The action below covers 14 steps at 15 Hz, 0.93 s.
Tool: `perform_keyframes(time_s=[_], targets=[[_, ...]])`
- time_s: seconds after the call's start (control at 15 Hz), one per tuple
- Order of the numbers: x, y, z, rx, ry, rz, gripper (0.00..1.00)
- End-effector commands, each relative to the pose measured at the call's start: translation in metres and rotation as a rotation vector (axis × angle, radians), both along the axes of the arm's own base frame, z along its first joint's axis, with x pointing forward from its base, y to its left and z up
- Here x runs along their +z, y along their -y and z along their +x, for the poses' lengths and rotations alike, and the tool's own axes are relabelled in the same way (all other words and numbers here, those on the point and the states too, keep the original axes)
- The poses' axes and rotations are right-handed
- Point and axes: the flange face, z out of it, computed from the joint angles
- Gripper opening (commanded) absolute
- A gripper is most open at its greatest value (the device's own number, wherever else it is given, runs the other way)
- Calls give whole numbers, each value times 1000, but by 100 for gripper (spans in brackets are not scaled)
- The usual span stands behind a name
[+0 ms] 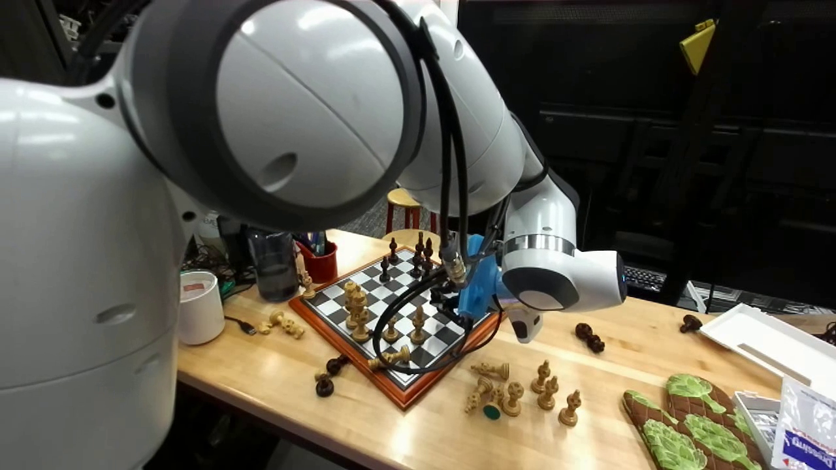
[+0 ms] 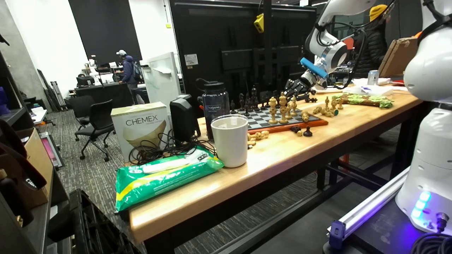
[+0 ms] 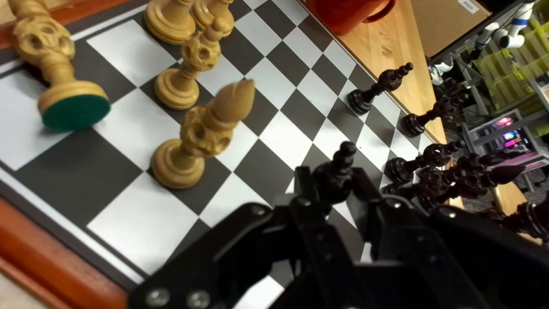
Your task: Remove a chess piece from the chessboard
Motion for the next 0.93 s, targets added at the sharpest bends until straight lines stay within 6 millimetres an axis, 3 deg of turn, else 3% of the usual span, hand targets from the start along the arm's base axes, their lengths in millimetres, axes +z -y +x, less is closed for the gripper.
perform_keyframes(time_s=[0.0,0.87], targets=[[1,7,1,-26,-31,33,6],[-20,7,0,-29,-87,82,6]])
